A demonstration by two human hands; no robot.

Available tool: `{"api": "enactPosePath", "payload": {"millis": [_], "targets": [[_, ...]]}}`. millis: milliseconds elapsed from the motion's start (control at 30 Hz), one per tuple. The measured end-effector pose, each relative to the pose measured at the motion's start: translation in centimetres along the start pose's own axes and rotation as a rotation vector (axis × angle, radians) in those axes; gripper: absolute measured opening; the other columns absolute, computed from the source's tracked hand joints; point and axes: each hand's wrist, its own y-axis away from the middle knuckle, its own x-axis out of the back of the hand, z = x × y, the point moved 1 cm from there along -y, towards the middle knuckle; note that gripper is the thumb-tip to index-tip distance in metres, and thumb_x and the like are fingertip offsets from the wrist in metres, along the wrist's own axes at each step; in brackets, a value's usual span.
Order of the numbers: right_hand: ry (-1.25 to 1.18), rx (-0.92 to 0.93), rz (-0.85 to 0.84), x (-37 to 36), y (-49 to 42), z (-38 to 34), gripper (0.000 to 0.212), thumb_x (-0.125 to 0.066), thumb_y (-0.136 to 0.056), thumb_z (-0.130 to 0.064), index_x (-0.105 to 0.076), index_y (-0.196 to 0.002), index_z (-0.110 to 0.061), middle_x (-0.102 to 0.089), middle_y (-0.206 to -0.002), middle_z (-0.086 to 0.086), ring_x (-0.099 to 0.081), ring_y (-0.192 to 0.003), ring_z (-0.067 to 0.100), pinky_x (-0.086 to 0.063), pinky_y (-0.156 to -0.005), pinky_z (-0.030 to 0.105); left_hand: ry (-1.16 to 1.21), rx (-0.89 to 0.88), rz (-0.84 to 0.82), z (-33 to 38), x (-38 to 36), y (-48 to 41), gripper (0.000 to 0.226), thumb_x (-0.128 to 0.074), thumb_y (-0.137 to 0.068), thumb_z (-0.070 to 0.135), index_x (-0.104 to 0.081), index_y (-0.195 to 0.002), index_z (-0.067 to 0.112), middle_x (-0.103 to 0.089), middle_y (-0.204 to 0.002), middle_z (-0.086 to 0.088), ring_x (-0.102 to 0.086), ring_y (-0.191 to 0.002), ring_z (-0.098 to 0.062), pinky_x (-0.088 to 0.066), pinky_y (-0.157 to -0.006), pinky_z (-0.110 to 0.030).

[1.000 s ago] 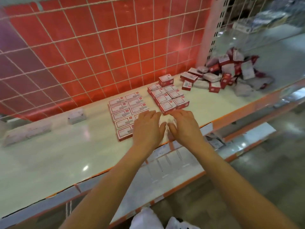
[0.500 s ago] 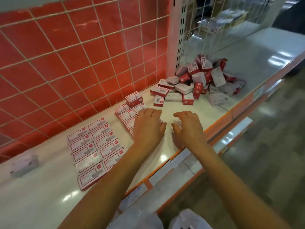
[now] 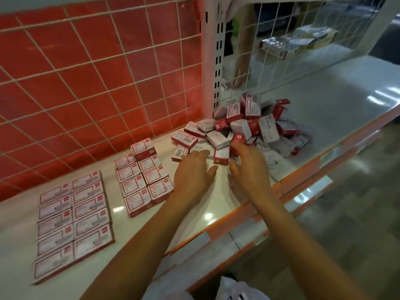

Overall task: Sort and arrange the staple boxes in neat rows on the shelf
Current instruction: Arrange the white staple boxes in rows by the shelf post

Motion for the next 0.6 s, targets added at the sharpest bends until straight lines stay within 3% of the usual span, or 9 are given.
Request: {"api": "enactPosePath", "payload": {"millis": [67, 200, 300, 433, 600], "targets": [[0.022, 0.003, -0.001, 0.5, -1.2, 1.0, 0.044, -0.06, -0.083, -0.013, -0.055, -0.126, -0.02, -0.06, -0.106, 0.011, -0.053, -0.1, 0.029, -0.046, -0.081, 0.037, 0.007, 0.036, 0.01, 0.9, -0.8, -0.4, 0.044, -0.058, -0.091, 0.041, -0.055, -0.129, 0.02, -0.058, -0.129, -0.003, -0.051, -0.117, -0.022, -0.04, -0.096, -0.032], [0.038, 0.041, -0.076, 0.9, -2.5, 2.1, 0.054, -0.056, -0.086, -0.01, -0.046, -0.138, -0.023, -0.052, -0.12, 0.018, -0.046, -0.113, 0.035, -0.041, -0.091, 0.04, -0.044, 0.109, 0.057, 2.0, -2.3, -1.3, 0.036, -0.058, -0.086, 0.05, -0.062, -0.107, 0.022, -0.064, -0.107, -0.001, -0.056, -0.095, -0.019, -0.043, -0.073, -0.03], [0.057, 0.036, -0.142, 0.8, -3.2, 2.5, 0.054, -0.052, -0.09, -0.016, -0.04, -0.141, -0.028, -0.045, -0.127, 0.015, -0.043, -0.118, 0.033, -0.04, -0.094, 0.04, -0.089, 0.172, 0.086, 2.7, -2.9, -1.8, 0.044, -0.057, -0.082, 0.061, -0.062, -0.099, 0.022, -0.062, -0.097, 0.001, -0.055, -0.087, -0.018, -0.041, -0.065, -0.028], [0.066, 0.052, -0.161, 0.9, -3.5, 2.9, 0.058, -0.055, -0.089, -0.02, -0.034, -0.143, -0.029, -0.041, -0.123, 0.014, -0.041, -0.115, 0.032, -0.04, -0.091, 0.039, -0.086, 0.251, 0.094, 3.6, -3.4, -2.3, 0.055, -0.053, -0.079, 0.068, -0.063, -0.104, 0.02, -0.063, -0.1, -0.001, -0.058, -0.09, -0.019, -0.05, -0.068, -0.033], [-0.005, 0.097, -0.102, 1.1, -3.3, 3.2, 0.058, -0.06, -0.086, -0.016, -0.039, -0.139, -0.026, -0.039, -0.121, 0.013, -0.043, -0.112, 0.032, -0.041, -0.088, 0.037, -0.072, 0.28, 0.113, 4.1, -3.6, -2.4, 0.05, -0.059, -0.079, 0.062, -0.062, -0.108, 0.022, -0.064, -0.102, 0.0, -0.057, -0.092, -0.02, -0.05, -0.069, -0.034]]}}
